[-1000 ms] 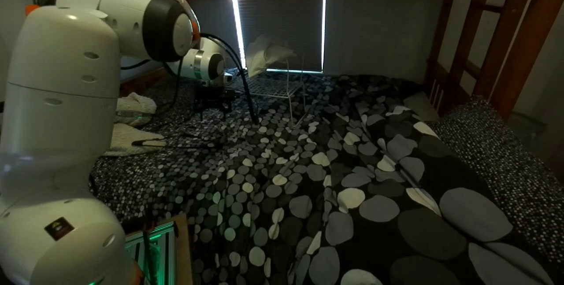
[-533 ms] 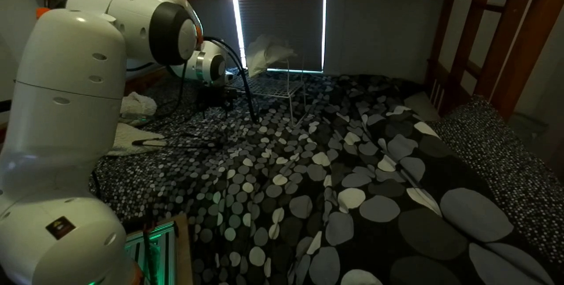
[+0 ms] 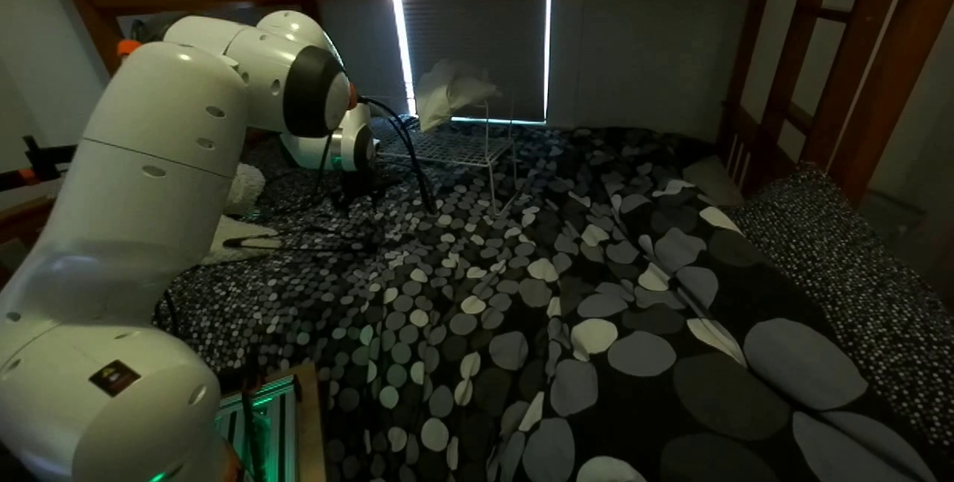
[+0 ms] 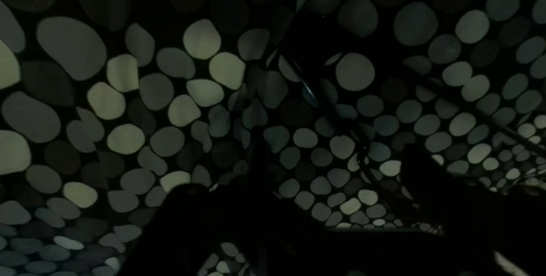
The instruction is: Pick up the black coat hanger and put it on the bottom white rack
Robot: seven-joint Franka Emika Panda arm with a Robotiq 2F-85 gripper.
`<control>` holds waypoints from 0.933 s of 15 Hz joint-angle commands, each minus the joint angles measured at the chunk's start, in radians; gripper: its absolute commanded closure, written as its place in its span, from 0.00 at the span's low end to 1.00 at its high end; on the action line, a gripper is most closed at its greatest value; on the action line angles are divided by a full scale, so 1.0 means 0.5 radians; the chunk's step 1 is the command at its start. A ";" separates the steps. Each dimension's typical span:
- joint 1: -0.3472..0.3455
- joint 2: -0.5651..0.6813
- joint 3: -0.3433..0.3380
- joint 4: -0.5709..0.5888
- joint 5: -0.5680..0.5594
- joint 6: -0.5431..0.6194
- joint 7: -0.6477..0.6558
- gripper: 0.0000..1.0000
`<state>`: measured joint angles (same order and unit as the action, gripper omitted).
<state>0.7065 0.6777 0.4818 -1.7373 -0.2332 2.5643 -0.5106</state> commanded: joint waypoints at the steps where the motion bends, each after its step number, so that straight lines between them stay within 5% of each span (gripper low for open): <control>1: 0.028 0.182 0.020 0.123 -0.055 0.001 -0.167 0.42; 4: 0.057 0.307 0.009 0.230 -0.054 0.004 -0.274 0.43; 8: 0.076 0.427 0.018 0.342 -0.021 -0.036 -0.373 0.30; 14: 0.082 0.608 0.019 0.475 0.007 -0.071 -0.460 0.34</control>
<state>0.7420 0.9224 0.4862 -1.5574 -0.2362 2.5615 -0.7094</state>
